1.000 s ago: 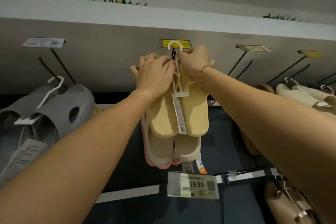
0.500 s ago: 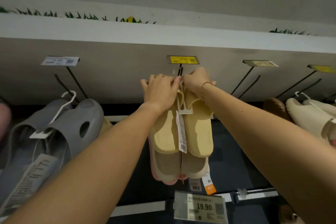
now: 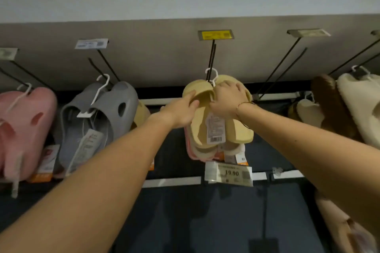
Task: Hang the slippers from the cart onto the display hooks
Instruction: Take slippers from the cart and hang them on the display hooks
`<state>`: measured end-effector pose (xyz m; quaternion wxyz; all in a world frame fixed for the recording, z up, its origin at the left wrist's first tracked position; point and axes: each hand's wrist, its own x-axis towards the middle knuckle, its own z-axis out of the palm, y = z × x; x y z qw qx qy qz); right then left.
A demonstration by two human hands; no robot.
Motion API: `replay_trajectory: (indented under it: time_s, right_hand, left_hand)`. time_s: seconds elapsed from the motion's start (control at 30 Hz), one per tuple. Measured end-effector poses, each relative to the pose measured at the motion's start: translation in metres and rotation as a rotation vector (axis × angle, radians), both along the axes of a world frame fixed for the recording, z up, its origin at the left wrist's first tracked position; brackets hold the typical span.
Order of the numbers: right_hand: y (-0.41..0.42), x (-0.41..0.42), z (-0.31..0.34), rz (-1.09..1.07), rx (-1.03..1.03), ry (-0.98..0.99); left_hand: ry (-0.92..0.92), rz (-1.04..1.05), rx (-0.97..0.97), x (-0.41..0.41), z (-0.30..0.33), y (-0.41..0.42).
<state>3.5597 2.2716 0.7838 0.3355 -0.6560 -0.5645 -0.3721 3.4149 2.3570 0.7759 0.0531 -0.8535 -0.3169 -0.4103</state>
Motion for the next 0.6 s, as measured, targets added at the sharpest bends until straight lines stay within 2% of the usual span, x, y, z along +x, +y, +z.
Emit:
replay_trajectory:
  time_s: [0.1, 0.2, 0.27, 0.37, 0.43, 0.5, 0.6]
  right_hand:
    - [-0.024, -0.04, -0.032, 0.04, -0.096, 0.025]
    - [-0.039, -0.087, -0.062, 0.206, -0.21, 0.05]
    - [-0.04, -0.121, -0.082, 0.346, -0.461, 0.096]
    - [-0.041, -0.174, -0.124, 0.506, -1.04, 0.139]
    - [-0.039, -0.213, -0.154, 0.557, -1.333, 0.089]
    - [-0.039, -0.259, -0.188, 0.612, -1.499, 0.026]
    - [-0.043, -0.332, -0.245, 0.702, -1.535, -0.092]
  left_hand:
    - [0.014, -0.005, -0.08, -0.033, -0.032, -0.031]
    - [0.098, 0.147, -0.197, -0.07, -0.07, -0.06]
    - [0.191, 0.214, -0.363, -0.098, -0.094, -0.074]
    - [0.478, 0.388, -0.806, -0.151, -0.136, -0.104]
    - [0.587, 0.479, -1.06, -0.193, -0.166, -0.126]
    - [0.596, 0.538, -1.163, -0.244, -0.201, -0.149]
    - [0.484, 0.599, -1.167, -0.321, -0.26, -0.181]
